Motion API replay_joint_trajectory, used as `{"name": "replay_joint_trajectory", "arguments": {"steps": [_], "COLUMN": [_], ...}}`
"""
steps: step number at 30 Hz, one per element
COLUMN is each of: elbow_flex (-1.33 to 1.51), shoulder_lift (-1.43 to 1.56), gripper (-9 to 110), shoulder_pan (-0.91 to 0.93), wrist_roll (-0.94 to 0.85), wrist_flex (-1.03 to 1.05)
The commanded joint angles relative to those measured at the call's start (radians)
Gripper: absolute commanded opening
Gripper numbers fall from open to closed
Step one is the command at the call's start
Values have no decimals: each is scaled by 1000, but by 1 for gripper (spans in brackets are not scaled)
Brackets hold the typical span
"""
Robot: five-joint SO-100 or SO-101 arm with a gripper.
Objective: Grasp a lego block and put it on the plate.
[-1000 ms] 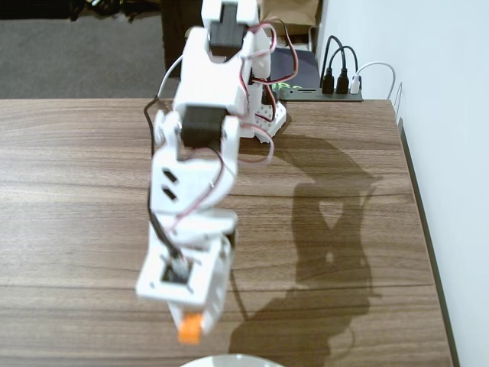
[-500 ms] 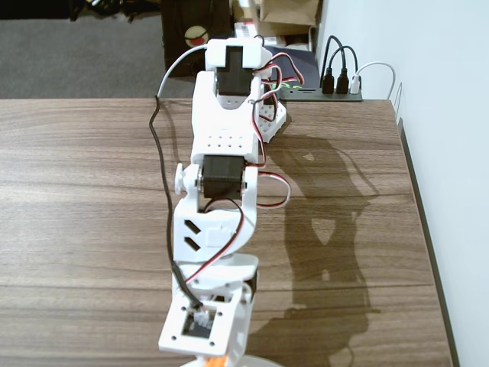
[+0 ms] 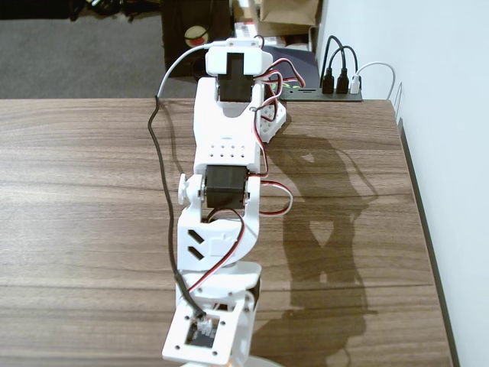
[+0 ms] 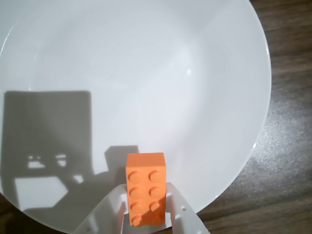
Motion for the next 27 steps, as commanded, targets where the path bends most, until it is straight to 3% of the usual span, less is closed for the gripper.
{"name": "replay_joint_trajectory", "arguments": {"steps": [1, 13, 20, 27], "elbow_flex": [-57, -60, -61, -61], "shoulder_lift": [5, -9, -6, 20], "gripper": [7, 8, 17, 17], "shoulder_pan": [-11, -11, -8, -2], "wrist_roll": [6, 9, 26, 63], "wrist_flex": [-17, -14, -9, 11]}}
